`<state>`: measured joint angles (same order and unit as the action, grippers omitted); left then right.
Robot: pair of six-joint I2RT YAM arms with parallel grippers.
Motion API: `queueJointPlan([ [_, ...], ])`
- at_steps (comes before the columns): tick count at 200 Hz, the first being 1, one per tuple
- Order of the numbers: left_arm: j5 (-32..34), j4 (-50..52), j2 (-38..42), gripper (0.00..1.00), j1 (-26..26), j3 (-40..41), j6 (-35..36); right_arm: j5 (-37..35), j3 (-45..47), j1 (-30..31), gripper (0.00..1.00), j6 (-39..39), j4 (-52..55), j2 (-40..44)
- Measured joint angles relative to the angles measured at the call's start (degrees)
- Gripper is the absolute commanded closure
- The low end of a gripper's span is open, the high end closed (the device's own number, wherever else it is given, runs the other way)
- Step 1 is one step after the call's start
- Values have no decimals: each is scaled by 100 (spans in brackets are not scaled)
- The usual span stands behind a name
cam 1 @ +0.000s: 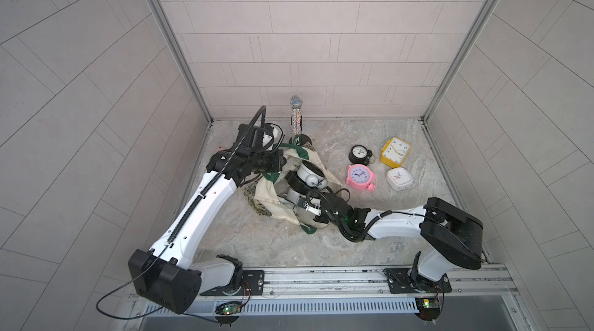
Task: Take the alarm clock out of the canvas bag
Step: Pick up the alarm from the canvas bag.
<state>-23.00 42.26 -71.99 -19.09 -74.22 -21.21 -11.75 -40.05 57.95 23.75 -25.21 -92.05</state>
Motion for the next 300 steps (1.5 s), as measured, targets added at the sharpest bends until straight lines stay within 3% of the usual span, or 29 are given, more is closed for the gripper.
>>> queueJointPlan([
  [180, 39, 0, 11, 100, 7, 0, -20, 153, -610, 13, 100, -682, 3198, 2588],
  [244, 37, 2, 11, 100, 9, 0, -22, 188, -968, 11, 100, -927, 3467, 3442],
  [300, 37, 2, 11, 100, 11, 0, -22, 188, -1207, -2, 100, -1189, 3718, 3543],
])
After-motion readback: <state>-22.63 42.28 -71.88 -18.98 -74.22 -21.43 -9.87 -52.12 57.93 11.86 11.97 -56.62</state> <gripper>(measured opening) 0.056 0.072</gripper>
